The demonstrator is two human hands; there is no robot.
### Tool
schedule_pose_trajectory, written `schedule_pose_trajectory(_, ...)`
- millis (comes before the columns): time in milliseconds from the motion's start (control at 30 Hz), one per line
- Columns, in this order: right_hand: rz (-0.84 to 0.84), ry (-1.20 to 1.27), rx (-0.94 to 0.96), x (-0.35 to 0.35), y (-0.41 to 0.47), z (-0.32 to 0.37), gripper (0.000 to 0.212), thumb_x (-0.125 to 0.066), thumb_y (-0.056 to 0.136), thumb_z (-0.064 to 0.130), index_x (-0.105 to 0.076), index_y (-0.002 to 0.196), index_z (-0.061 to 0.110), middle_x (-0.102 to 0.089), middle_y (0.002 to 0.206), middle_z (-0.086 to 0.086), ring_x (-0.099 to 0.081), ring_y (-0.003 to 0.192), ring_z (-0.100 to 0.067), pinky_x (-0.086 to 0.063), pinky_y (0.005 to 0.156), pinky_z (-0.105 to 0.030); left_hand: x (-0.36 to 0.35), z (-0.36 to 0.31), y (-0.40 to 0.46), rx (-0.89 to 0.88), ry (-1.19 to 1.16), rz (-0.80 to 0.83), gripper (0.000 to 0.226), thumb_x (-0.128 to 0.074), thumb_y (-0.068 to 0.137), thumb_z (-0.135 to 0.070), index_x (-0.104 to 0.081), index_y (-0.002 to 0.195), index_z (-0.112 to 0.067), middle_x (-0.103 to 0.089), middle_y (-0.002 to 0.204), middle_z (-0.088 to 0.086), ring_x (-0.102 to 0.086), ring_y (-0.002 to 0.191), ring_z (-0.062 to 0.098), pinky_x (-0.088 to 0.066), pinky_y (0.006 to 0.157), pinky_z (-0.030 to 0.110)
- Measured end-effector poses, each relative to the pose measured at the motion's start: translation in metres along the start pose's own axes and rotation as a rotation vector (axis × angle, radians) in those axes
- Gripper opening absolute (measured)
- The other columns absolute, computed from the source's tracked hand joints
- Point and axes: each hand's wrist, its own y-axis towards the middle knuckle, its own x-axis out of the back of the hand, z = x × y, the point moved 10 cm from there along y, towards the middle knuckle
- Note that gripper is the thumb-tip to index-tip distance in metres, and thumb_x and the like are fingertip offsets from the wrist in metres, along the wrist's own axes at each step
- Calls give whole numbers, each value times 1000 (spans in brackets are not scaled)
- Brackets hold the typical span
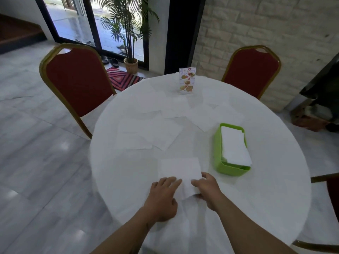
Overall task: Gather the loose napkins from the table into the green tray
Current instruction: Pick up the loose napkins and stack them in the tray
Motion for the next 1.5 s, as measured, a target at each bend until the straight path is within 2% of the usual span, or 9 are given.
schedule_pose_trajectory(167,-152,-331,326,12,-20,46,20,-54,76,5,-62,90,16,-67,86,1,-63,78,-18,-52,67,-33,15,17,-5,78,-283,-186,66,-45,80,-16,-33,144,-28,-35,147,-5,-34,134,16,-30,113,33)
schedule_pose_trajectory(300,137,-605,414,-25,-31,47,26,-60,81,15,-66,104,25,-64,85,8,-61,76,-10,-46,62,-16,33,54,-14,261,-482,-396,68,-48,78,-5,-36,142,-23,-42,137,-5,-45,119,13,-41,102,25)
schedule_pose_trajectory(533,59,-709,296,-16,-20,16,43,-59,84,27,-57,127,22,-48,132,-5,-49,120,-22,-42,103,-34,30,53,-15,267,-390,-339,72,-47,81,-7,-25,148,-22,-31,150,-4,-36,134,15,-30,110,25)
schedule_pose_trajectory(667,28,-618,208,-13,-18,14,55,-49,84,12,-45,139,13,-48,138,-10,-50,124,-25,-42,103,-35,0,21,-13,53,-25,-97,68,-31,83,-20,-21,150,-24,-16,160,-2,-14,147,19,-10,121,37)
schedule_pose_trajectory(833,50,-423,87,-24,-20,3,40,-42,89,13,-52,127,17,-60,119,-3,-57,101,-20,-50,88,-34,-16,15,-19,18,152,-60,56,-37,79,-26,-54,133,-20,-54,140,-3,-52,128,19,-35,112,40)
schedule_pose_trajectory(1100,101,-59,-72,-13,-14,-25,43,-62,77,14,-49,117,20,-62,85,-11,-54,60,-18,-42,51,-27,-15,14,-20,-14,160,-21,58,-38,78,-27,-49,135,-21,-52,141,-3,-51,129,19,-36,104,44)
schedule_pose_trajectory(1200,181,35,-108,-14,-14,-26,6,-64,82,10,-65,88,9,-56,70,-9,-49,54,-17,-43,55,-28,-12,13,-18,-8,135,-45,62,-28,82,-28,-42,141,-20,-41,150,-2,-39,138,20,-22,112,43)
schedule_pose_trajectory(1333,198,84,-143,-13,-14,-27,16,-60,89,3,-75,95,1,-65,75,-10,-55,62,-20,-49,64,-31,-9,7,-16,-18,89,-58,65,-15,86,-28,-21,151,-22,-17,160,-5,-9,148,15,4,115,33)
schedule_pose_trajectory(1500,172,-96,-17,-14,-12,-16,11,-61,81,6,-68,75,12,-65,76,-10,-59,68,-21,-50,60,-34,-7,-2,-17,-34,44,-78,58,-27,92,-20,-23,150,-24,-19,159,-9,-13,147,11,0,117,28)
